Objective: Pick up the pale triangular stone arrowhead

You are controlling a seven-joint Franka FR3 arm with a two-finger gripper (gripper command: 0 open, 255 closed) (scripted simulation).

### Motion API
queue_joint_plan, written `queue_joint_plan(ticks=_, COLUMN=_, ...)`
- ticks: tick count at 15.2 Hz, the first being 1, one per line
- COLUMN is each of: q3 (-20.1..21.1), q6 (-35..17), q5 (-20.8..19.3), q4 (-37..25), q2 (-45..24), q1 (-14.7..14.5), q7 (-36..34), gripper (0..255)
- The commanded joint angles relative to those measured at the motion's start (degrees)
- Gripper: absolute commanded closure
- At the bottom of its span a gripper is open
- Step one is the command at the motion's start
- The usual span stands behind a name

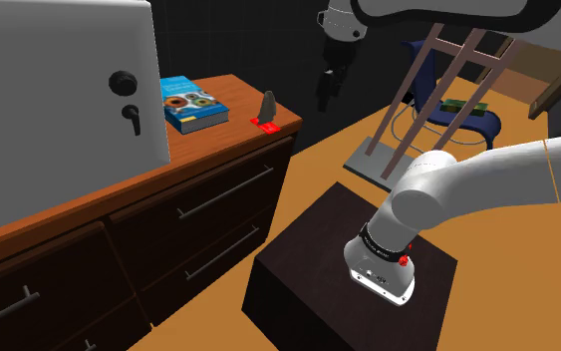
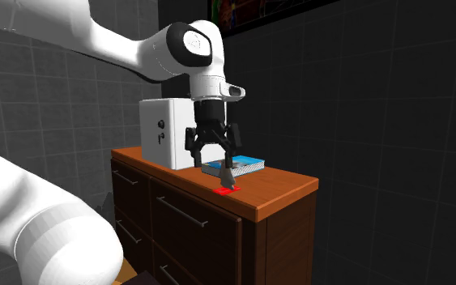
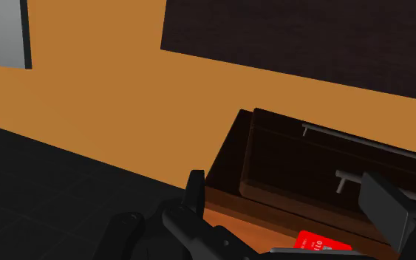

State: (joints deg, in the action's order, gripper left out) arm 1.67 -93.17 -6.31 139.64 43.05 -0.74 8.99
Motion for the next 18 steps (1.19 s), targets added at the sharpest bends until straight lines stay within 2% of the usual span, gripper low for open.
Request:
queue_joint_plan(ticks=1, q3=0.0, q6=0.0, q5=0.0, q4=0.0, q2=0.0, q1=0.0, q7=0.0, gripper=0)
queue_joint_plan(ticks=7, q3=2.3, q6=3.0, q5=4.2, q4=-14.8, q2=-18.3, q1=-0.6, q7=-4.6, gripper=0)
queue_joint_plan(ticks=13, q3=3.8, q6=8.5, q5=7.5, q4=-31.9, q2=-35.8, q1=-1.1, q7=-8.7, gripper=0)
queue_joint_plan(ticks=18, q3=3.8, q6=4.6, q5=7.5, q4=-28.1, q2=-35.8, q1=-1.1, q7=-8.7, gripper=0)
